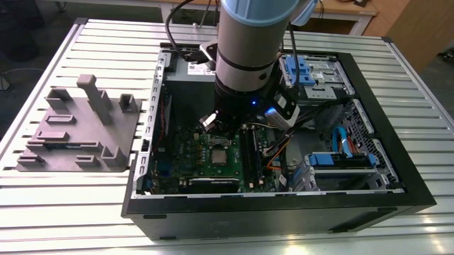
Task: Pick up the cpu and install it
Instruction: 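Close the cpu cover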
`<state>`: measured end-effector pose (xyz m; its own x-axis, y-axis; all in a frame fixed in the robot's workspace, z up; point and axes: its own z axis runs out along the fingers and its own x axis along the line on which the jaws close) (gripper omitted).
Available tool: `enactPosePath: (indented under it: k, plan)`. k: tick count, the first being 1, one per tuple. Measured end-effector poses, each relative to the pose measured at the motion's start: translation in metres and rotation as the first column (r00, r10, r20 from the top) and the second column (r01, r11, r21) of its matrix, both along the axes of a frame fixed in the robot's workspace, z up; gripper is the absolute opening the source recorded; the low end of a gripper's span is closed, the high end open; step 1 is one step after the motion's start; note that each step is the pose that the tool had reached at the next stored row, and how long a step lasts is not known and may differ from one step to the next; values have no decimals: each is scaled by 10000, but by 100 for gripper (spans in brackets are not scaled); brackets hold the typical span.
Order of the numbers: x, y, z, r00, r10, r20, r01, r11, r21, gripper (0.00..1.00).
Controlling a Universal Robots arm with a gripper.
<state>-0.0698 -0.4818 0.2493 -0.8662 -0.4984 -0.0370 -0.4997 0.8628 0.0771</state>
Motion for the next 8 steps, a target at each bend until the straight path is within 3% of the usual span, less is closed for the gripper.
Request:
enactPosePath:
  k: [8]
  plan:
    - [1, 0, 0, 10000, 12, 1, -12, 10000, 4, 10]
